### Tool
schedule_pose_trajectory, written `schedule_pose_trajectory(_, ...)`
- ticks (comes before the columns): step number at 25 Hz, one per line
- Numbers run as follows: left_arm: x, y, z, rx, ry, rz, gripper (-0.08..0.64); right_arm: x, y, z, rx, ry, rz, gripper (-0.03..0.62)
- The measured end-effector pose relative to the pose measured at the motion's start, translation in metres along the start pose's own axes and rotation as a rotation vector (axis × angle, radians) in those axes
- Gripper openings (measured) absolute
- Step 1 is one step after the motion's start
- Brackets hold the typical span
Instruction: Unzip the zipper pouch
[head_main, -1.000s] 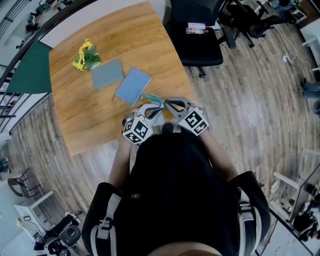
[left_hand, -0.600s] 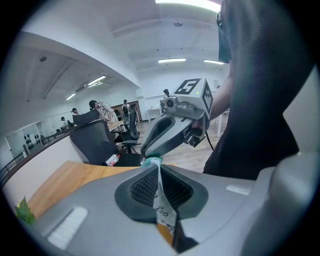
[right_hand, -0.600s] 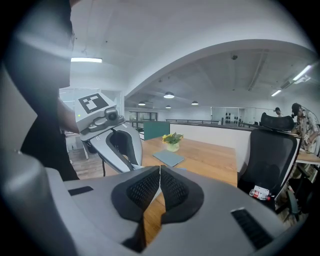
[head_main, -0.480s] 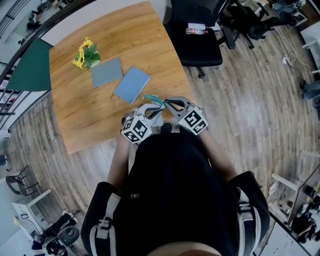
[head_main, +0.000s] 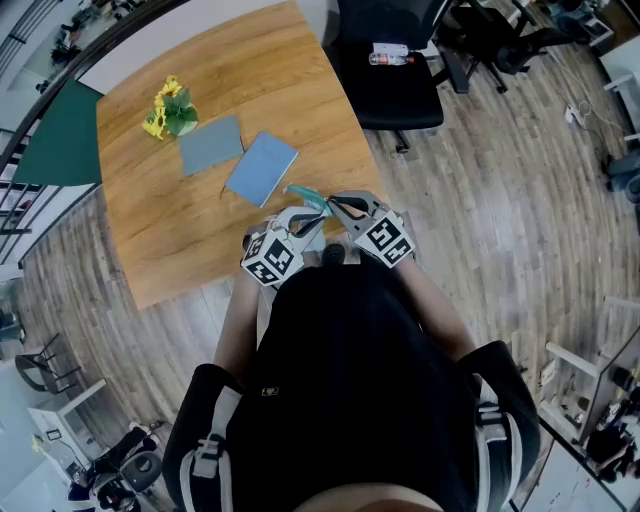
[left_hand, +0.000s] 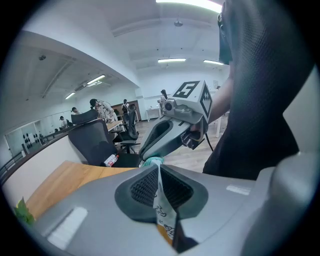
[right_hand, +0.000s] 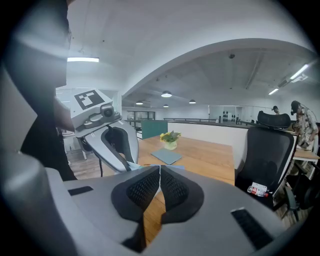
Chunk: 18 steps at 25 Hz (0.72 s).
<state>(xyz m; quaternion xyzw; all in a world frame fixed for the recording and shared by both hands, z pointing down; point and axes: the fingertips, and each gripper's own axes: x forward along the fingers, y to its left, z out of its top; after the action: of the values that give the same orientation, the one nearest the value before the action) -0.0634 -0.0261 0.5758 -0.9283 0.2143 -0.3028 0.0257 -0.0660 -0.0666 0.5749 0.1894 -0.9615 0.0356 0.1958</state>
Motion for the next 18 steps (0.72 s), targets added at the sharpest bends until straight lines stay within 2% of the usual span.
schedule_pose_trajectory(18,0.003,0.002,0.015,0.028,-0.026,-0.061,0.011,-0.003,-0.018,0.001,0.036,0.01,-0.038,0.008)
